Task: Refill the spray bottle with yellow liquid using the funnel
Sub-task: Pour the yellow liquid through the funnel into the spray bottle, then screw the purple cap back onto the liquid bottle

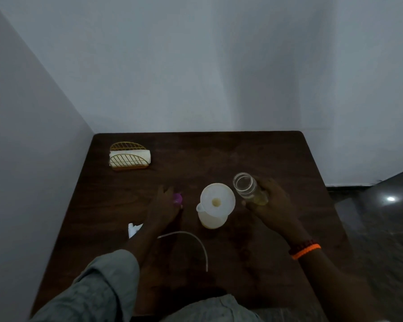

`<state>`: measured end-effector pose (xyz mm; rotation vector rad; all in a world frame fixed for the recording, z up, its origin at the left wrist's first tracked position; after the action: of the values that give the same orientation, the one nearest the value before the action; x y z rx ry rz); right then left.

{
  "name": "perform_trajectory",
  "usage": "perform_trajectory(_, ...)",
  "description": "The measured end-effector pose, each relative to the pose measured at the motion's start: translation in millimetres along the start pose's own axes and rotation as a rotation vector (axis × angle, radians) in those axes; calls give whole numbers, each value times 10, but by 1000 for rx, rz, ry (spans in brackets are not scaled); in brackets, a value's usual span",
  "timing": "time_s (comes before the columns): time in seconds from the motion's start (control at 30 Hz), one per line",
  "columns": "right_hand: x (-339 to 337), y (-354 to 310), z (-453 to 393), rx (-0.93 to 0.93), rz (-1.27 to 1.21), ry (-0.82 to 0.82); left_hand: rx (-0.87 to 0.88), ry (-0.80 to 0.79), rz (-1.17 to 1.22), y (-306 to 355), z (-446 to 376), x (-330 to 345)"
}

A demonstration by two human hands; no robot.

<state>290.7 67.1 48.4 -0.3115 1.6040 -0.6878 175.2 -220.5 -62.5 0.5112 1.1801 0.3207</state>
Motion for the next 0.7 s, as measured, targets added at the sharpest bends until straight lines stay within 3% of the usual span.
perform_trajectory(0.43,155,135,54,121,-113,-19,58,14,15,-26,-95,-7)
perform_trajectory(0.7,96,226,30,135,-113,17,339,171,289,791,-146,-656)
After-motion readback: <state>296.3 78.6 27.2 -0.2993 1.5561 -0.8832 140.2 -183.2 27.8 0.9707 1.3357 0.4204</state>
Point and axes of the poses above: each hand's wrist, its own z-axis away from the middle knuckle, its own x-axis out of the palm, y = z × x, the point moved 3 cm from there along -z, towards the middle knuckle, and after that the axes turned 11 degrees about z, right-handed, at the moved point
